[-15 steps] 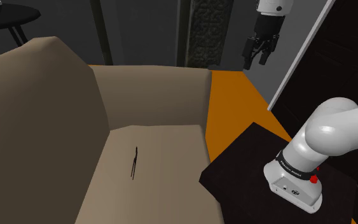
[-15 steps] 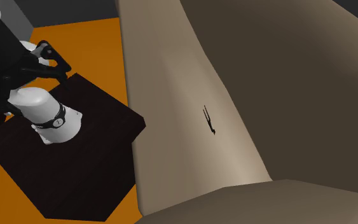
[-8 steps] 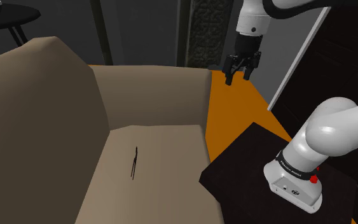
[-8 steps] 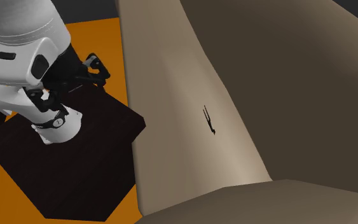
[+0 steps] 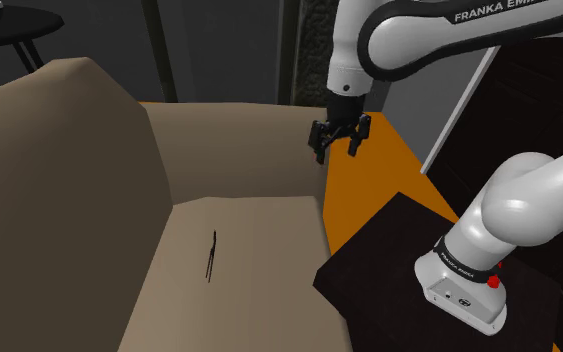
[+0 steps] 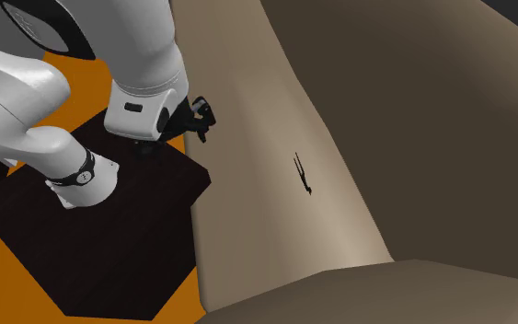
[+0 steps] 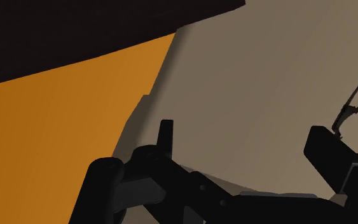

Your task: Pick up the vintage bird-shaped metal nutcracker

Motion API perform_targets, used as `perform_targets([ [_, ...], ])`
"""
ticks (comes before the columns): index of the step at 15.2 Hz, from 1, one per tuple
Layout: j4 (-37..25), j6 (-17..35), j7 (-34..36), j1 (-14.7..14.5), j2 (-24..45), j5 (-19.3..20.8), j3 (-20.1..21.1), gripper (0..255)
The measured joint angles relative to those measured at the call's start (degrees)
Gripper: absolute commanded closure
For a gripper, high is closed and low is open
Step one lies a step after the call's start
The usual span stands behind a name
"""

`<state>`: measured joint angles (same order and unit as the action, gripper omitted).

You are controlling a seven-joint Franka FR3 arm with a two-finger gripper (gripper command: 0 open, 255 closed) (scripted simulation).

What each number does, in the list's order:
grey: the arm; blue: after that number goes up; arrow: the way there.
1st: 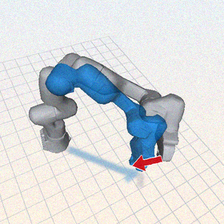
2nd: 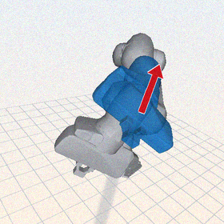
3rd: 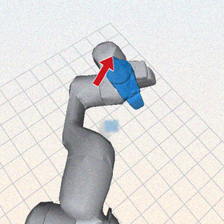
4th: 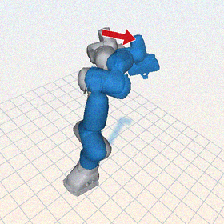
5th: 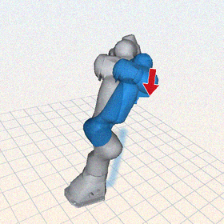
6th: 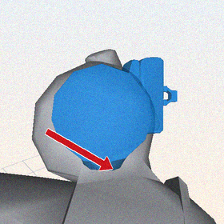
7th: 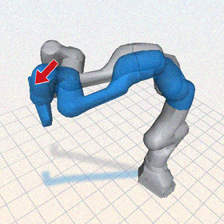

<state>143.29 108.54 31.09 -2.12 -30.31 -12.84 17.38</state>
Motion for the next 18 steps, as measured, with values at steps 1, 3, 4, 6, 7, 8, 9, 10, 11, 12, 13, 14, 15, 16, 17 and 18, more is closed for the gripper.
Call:
perform_targets([
  [1,0.0,1.5,1.2,0.0,1.5,-0.3,0.8,0],
  [3,-1.2,4.7,4.2,0.0,5.8,-0.8,3.0,0],
  [4,-1.4,6.1,5.9,-0.2,7.5,-1.2,4.2,0],
  [6,-2.4,9.2,8.7,0.0,11.7,-1.1,5.9,0],
  [7,-3.2,10.7,10.2,0.1,13.9,-0.9,6.9,0],
  [8,-4.2,12.1,12.0,0.1,16.3,-0.5,7.8,0],
  [9,-4.8,13.3,13.8,-0.1,18.2,-0.3,8.8,0],
  [10,-5.8,14.8,15.6,0.0,20.8,0.4,9.6,0],
  [11,-6.8,15.8,17.2,0.1,22.9,1.0,10.1,0],
  [12,-8.2,17.3,19.0,0.1,25.9,2.2,10.7,0],
  [13,-8.8,18.6,20.8,-0.1,28.0,2.9,11.2,0],
  [14,-10.0,19.4,22.4,-0.2,30.2,3.8,11.5,0],
  [15,-11.3,19.9,24.1,-0.5,32.1,4.7,11.7,0],
  [16,-12.5,21.2,26.0,-0.9,34.8,6.0,11.9,0],
  [17,-14.5,22.3,28.2,-1.4,38.2,7.7,11.9,0],
  [18,-16.0,23.3,30.2,-2.1,40.9,9.0,11.8,0],
])
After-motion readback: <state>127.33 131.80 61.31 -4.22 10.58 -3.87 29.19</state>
